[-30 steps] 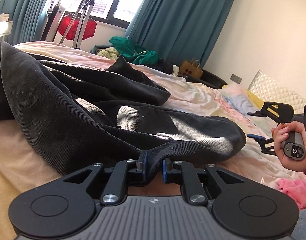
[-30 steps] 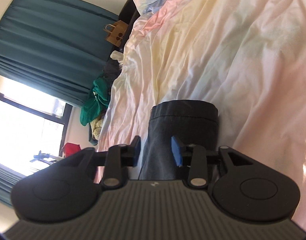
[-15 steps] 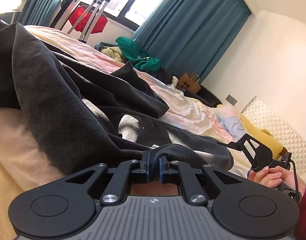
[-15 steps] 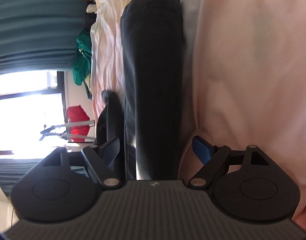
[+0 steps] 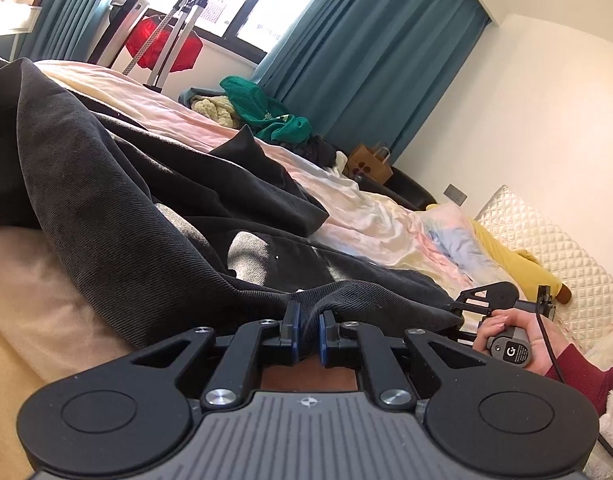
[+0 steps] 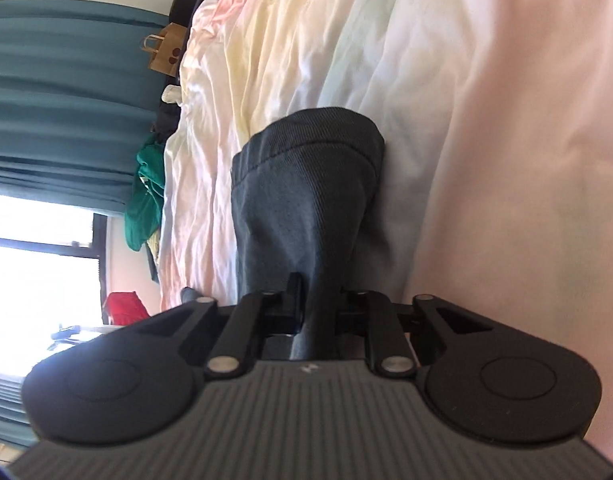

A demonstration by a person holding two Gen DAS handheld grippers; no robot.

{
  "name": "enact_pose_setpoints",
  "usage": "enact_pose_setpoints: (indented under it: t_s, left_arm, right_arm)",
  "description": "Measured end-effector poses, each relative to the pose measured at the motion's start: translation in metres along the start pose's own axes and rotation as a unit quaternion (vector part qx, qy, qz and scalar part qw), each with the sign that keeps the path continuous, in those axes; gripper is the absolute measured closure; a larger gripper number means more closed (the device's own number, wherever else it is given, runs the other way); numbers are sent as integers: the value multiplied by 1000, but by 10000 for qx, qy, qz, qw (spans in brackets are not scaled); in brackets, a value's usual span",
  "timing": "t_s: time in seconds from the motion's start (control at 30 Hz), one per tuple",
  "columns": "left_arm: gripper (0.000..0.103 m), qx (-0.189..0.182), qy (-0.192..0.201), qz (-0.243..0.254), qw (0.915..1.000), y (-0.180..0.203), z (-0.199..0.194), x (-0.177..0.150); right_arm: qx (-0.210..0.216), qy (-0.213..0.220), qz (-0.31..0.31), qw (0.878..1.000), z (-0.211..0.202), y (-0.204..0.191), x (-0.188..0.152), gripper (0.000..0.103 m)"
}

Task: Fold clothes

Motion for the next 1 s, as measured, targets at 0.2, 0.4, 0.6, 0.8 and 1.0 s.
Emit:
enact_pose_setpoints:
  t_s: [0.2, 0.4, 0.6, 0.8, 1.0]
  left_arm:
    - [93, -282, 291, 205, 9990, 6, -12, 6]
    - [92, -276, 26, 360, 9990, 8, -3, -2]
    - [91, -158, -249, 565, 9980, 12, 1, -10]
    - [30, -455, -572, 785, 9942, 17, -23, -3]
    - [22, 231, -819, 297, 9959, -10, -49, 31]
  right_arm:
    - [1052, 699, -1472, 9810, -34, -51, 2, 95]
    - [269, 533, -1463, 9874, -11, -39, 16, 95]
    - [-214, 106, -655, 9976, 8, 4, 18, 95]
    - [-201, 151, -935, 9953, 6, -2, 14, 95]
    - [-209, 135, -944, 9952, 5, -2, 15, 95]
Point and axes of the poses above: each gripper's, at about its wrist camera, not at the fingertips, and z roughly the way its jaws point, y to its right, x to its top, the point moved 1 cm from there along z, roughly the way its jaws point, and after that the axes turned 10 degrees about y, right-handed, at the moved point
